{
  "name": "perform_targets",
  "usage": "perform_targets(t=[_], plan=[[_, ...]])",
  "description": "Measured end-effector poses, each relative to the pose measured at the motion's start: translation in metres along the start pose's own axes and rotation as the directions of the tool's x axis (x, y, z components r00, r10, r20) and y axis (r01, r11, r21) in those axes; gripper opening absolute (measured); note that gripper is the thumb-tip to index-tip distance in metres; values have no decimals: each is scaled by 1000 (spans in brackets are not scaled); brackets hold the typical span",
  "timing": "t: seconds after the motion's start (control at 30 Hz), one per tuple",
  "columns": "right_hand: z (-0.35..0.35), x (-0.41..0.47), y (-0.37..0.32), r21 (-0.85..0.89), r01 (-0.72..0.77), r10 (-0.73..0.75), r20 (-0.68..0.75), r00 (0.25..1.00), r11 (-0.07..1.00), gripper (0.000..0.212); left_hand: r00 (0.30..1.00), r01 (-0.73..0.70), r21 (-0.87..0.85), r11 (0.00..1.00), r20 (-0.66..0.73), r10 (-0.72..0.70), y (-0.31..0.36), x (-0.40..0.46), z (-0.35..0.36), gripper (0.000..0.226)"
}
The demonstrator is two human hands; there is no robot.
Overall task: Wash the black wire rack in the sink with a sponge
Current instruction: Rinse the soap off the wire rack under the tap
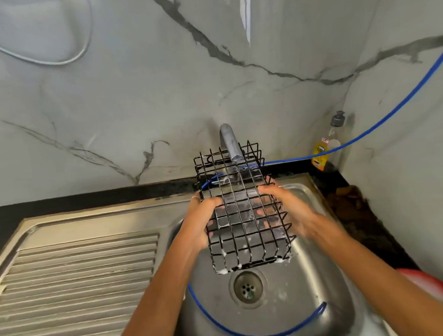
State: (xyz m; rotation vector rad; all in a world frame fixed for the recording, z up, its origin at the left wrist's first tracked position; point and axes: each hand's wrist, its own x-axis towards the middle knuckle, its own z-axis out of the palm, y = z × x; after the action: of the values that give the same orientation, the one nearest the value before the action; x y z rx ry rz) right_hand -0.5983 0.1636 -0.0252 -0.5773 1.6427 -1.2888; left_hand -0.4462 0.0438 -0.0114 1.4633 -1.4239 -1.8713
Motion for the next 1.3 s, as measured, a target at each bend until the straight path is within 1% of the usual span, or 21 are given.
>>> perform_targets(t=[0.03,0.1,0.2,0.27,0.37,0.43,0.47,0.5,0.53,0.6,0.67,0.7,0.73,0.8,0.9,0.97,1.03,1.1,1.13,1.2,1.3], plan=[[1,-4,1,15,2,-2,-24,1000,1000,64,999,-35,37,999,-15,36,1,2,1,45],[2,-9,5,76,4,-1,-51,999,997,69,985,-169,138,976,-14,172,2,9,3,49],[5,-14,10,102,4,9,-128,992,995,74,920,-374,346,861,23,390,7,8,12,61],[8,-16,13,132,11,17,-207,978,991,77,893,-418,474,775,58,446,12,4,20,63],[13,-19,17,229,15,60,-319,946,973,82,889,-416,593,690,104,446,21,-1,32,57],[14,-20,21,304,-14,119,-329,937,952,90,882,-437,627,645,157,445,31,1,38,50],[13,-23,20,347,-30,150,-325,934,937,89,878,-454,630,630,197,436,36,4,41,53],[13,-24,21,374,-38,170,-325,930,927,82,877,-469,624,625,245,413,42,6,44,56],[11,-26,20,396,-36,180,-333,926,917,70,876,-480,604,636,296,380,47,8,48,59],[5,-27,21,432,-23,191,-350,917,901,50,873,-480,520,706,366,324,54,9,54,55],[0,-29,20,438,-12,191,-366,911,899,50,868,-481,457,748,369,332,56,8,60,31],[-1,-30,18,431,-11,189,-374,908,902,56,867,-486,452,748,358,347,55,7,63,22],[-2,-32,18,425,-11,189,-378,906,905,65,863,-499,469,729,349,365,53,8,66,24],[-5,-36,19,394,-9,172,-381,908,919,77,852,-523,544,656,360,381,47,11,72,39],[-4,-47,17,290,10,101,-366,925,957,76,849,-527,582,619,326,416,45,23,79,47],[-6,-53,19,235,7,74,-333,940,972,79,860,-505,599,622,288,421,47,33,83,48],[-5,-59,17,193,0,61,-311,949,981,85,892,-446,563,696,217,396,50,39,83,48],[-7,-61,16,150,-19,62,-288,956,989,85,920,-388,482,785,151,361,53,44,81,45],[-8,-62,15,134,-27,63,-271,960,991,83,923,-381,462,801,137,360,53,48,80,44],[-10,-61,13,85,-25,45,-242,969,996,81,911,-403,510,760,143,388,55,54,75,48],[-10,-58,10,16,-21,24,-211,977,1000,79,888,-450,594,667,223,401,58,63,68,70]])
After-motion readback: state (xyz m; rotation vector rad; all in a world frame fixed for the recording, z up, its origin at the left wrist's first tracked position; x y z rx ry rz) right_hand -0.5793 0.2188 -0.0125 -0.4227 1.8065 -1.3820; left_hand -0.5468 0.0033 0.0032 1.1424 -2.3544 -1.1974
